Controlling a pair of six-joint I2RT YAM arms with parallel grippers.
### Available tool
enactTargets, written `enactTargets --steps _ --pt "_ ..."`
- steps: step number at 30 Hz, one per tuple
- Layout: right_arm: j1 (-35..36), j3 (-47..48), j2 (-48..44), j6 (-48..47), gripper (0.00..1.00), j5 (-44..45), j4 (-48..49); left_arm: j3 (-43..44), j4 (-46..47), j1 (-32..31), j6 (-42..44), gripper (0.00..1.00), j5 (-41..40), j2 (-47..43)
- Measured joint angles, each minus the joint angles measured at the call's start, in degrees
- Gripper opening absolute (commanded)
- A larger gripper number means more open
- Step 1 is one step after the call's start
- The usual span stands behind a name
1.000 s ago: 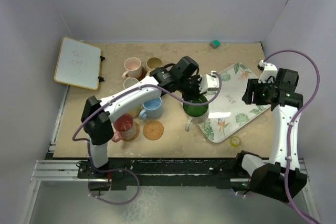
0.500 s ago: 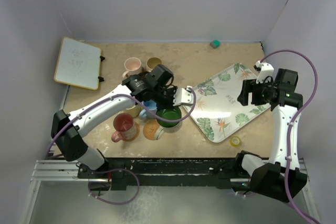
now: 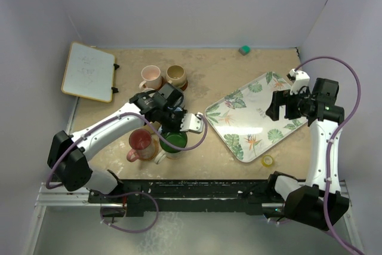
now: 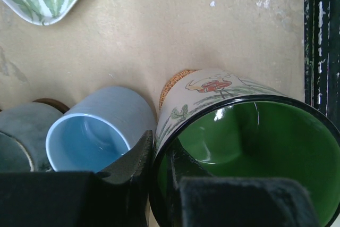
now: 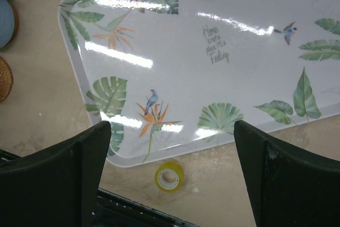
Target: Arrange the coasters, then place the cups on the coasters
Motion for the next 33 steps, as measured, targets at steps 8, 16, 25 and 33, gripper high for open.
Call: enactTargets --steps 8,16,25,33 --pt "0.00 0.00 0.00 0.00 1.00 -0.72 0.07 -2.58 0.31 1.99 4.68 0.03 -0.02 0.02" --pt "0.00 0.00 0.39 -0.22 1.00 -0.87 0.07 -2.64 2.08 2.32 7.50 0.03 0.50 2.01" --pt "0.00 -0.46 0.74 -0.55 1.00 -1.11 0.07 -2.64 2.69 2.49 9.70 0.03 1.66 6.47" --pt "0.00 -0.48 0.74 -0.59 1.00 -1.44 0.07 -2.64 2.71 3.10 10.86 0.03 1.95 7.76"
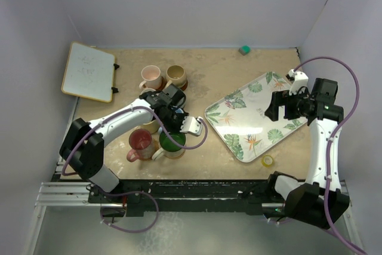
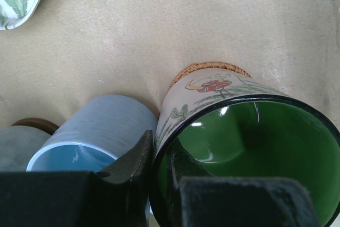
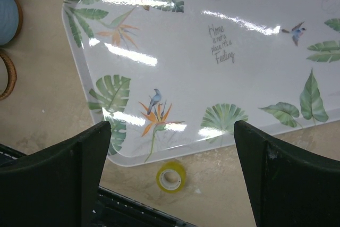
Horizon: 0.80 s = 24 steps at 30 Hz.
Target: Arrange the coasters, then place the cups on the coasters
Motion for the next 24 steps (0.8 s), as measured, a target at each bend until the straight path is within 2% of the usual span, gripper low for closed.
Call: enactTargets --steps 24 --pt "0.00 -0.13 0.07 -0.04 1.00 -0.70 -0.02 1.73 -0.72 1.01 0.72 0.03 2.38 2.16"
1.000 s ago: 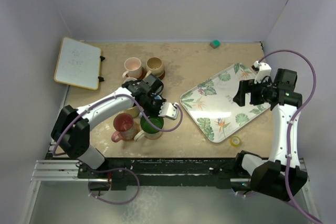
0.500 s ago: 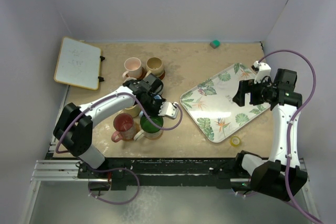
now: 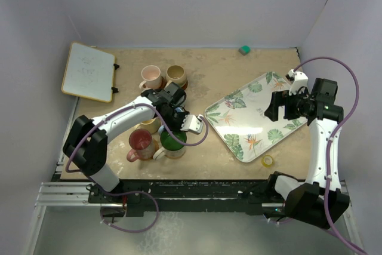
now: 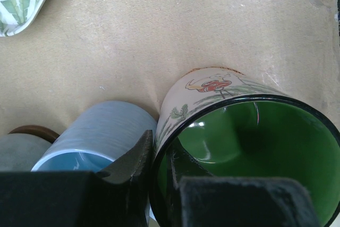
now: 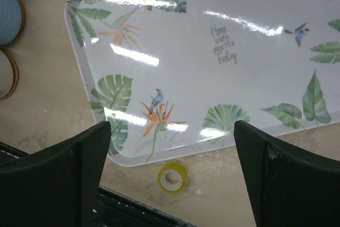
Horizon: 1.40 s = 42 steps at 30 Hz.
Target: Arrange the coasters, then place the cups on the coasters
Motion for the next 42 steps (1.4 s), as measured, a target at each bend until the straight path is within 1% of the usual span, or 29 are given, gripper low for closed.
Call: enactTargets --steps 8,14,23,28,34,38,40,42 --pt "0.00 -0.02 0.00 0.00 1.00 0.00 0.00 0.00 -0.28 0.09 0.17 0.07 0.15 0.63" --pt "0.00 -0.02 0.02 0.00 1.00 0.00 0.00 0.02 -0.31 0.24 0.17 0.18 0.22 0.83" --pt "0.00 -0.02 0.37 -0.02 1.00 -0.04 0.00 1.01 -0.42 0.28 -0.04 0.29 1.14 0.61" --pt "0.00 -0.02 0.44 -0.04 0.98 -0.09 -0.02 2.49 -1.88 0.28 -0.76 0.36 2.01 -0.57" --pt "0.61 0.11 0.96 -0.02 0.99 0.15 -0.11 3.45 -2.14 0.28 -4.98 0.45 2.47 -6.78" --pt "2.99 1.42 1.90 0.00 0.99 1.79 -0.24 3.30 -0.02 0.33 -9.79 0.49 0.26 -12.48" --pt "4.22 2.58 2.99 -0.02 0.99 3.30 -0.13 2.27 2.69 0.66 -12.57 0.56 -2.01 -15.45" --pt "7.85 3.91 4.61 -0.04 0.99 6.19 0.07 0.42 5.75 1.53 -15.23 0.64 -5.18 -18.56"
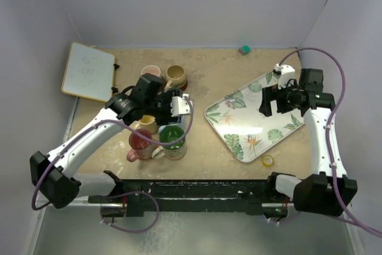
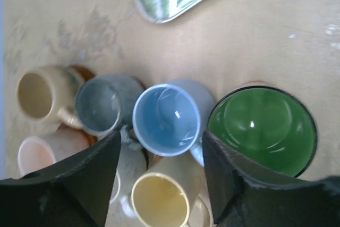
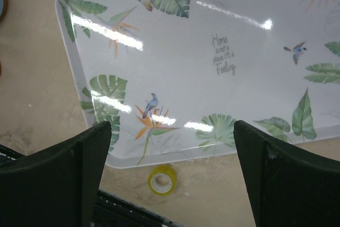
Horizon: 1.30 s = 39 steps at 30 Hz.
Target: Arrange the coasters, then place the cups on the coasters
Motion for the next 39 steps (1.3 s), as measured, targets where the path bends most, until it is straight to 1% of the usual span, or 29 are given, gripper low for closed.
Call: enactTargets --steps 3,5,10,12,18,24,27,31,39 --pt "4.22 1.68 2.78 -0.31 1.00 3.56 0.66 -3.21 4.55 2.23 -3.82 0.75 -5.14 -4.09" --pt "5.81 2.19 4.22 -0.52 1.00 5.20 1.46 -5.05 7.23 4.11 -6.32 0.82 -8.63 -6.54" --pt "7.72 3.04 7.65 -1.44 1.00 11.21 4.04 -8.15 14.32 10.95 -13.57 1.00 -17.70 -13.03" --pt "7.98 3.28 8.70 -1.44 1.00 13.46 5.22 -8.70 17.25 13.79 -16.74 0.94 -21.31 -14.91" --pt "8.07 3.34 8.66 -0.48 1.00 17.81 8.48 -10.49 24.09 22.77 -26.08 0.93 -30.10 -18.53" --pt "8.07 3.34 3.63 1.66 1.00 19.43 11.69 -12.31 26.84 30.29 -35.78 0.94 -33.83 -20.26" --pt "8.07 3.34 0.46 3.08 1.00 19.45 12.35 -14.21 27.39 32.30 -39.58 0.94 -34.21 -21.09" --pt "8.07 1.99 -2.71 4.85 1.00 19.93 13.09 -15.47 27.12 34.05 -41.42 0.94 -34.07 -22.03" --pt "8.07 -6.75 -9.46 6.40 1.00 22.49 14.21 -19.37 26.84 34.99 -42.58 0.93 -32.48 -27.82"
